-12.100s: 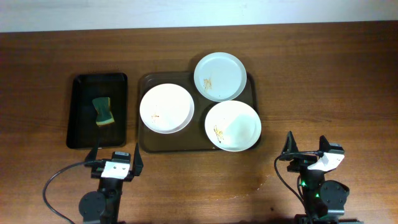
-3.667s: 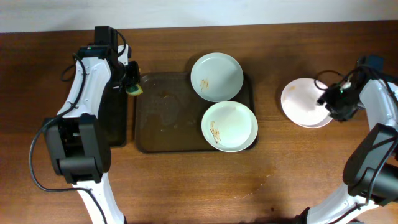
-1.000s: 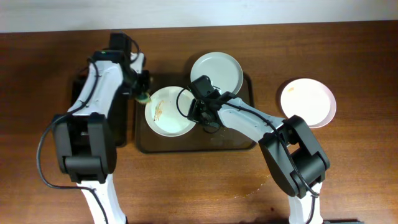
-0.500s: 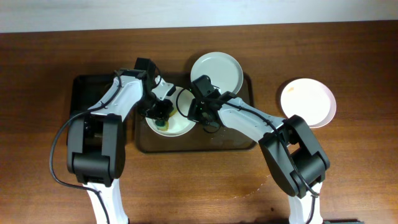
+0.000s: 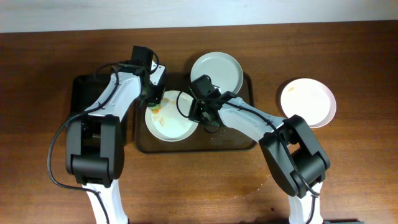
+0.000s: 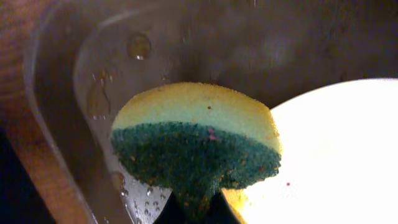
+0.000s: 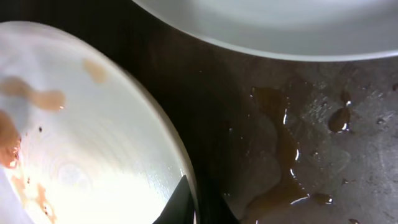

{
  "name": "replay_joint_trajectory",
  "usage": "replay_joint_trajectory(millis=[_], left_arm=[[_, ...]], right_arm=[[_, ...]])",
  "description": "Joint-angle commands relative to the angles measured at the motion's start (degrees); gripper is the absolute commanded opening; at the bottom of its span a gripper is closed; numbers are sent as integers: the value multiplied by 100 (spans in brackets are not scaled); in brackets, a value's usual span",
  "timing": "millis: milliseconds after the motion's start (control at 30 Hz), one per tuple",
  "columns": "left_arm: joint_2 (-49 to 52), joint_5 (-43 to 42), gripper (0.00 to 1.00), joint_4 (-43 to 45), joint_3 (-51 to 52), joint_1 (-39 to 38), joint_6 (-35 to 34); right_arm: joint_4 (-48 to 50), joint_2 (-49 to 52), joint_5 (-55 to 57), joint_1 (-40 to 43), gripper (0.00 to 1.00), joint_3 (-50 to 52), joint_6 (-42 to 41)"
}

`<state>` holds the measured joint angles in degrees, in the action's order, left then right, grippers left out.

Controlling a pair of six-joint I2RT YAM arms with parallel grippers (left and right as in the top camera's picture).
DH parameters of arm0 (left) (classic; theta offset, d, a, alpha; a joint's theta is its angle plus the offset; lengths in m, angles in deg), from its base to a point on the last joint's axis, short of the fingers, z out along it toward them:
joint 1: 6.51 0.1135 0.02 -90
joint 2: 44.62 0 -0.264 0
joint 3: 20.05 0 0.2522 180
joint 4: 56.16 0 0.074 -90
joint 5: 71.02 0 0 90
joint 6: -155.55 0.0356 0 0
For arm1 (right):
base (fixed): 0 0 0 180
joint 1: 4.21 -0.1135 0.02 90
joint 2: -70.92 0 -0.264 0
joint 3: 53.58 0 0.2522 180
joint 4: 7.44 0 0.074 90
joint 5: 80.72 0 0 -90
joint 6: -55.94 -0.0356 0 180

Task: Clean dirty plates on tray and stack at the side
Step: 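Hold the white plate with right gripper and scrub it with left sponge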

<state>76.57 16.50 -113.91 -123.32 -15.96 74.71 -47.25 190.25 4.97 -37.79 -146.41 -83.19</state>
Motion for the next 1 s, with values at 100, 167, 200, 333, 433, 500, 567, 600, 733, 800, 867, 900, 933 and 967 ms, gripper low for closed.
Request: replay_joint_trajectory(millis=[100,167,200,333,433,500,567,600,733,800,867,900,933,967], left_arm=[[94,-848,1,-164,63,-431,162],[94,-848,1,-393,-531,-409,96],[94,-848,1,-535,-750,-409,68],[103,-846,1,-1180,-1067,-428,52],[111,-796,1,-988,-487,-424,50],[118,-715,1,-505,2,-380,50],[125,-717,1,-264,345,-378,-131],[127,-715,1,-256,433,-389,-258],[127,-931,1,2,494,-389,-505],[136,-750,1,509,496,-389,-507],[243,50,1,1038,501,-389,-531],[295,396,1,1139,501,-389,-568],[365,769,1,1161,501,-387,-616],[448,1169,1,1029,501,-382,-629]], right_arm=[[13,120,63,28,4,17,-79],[42,120,44,28,4,17,-63],[44,120,44,31,4,17,-63],[55,120,26,35,4,17,-61],[57,120,22,35,4,17,-63],[57,120,4,35,4,17,-63],[57,122,7,35,4,17,-61],[57,120,9,35,4,17,-61],[101,122,7,35,4,17,-63],[122,122,4,33,4,17,-63],[120,122,4,33,4,17,-63],[120,122,7,33,4,17,-63],[120,122,7,33,4,17,-63],[122,122,7,33,4,17,-63]])
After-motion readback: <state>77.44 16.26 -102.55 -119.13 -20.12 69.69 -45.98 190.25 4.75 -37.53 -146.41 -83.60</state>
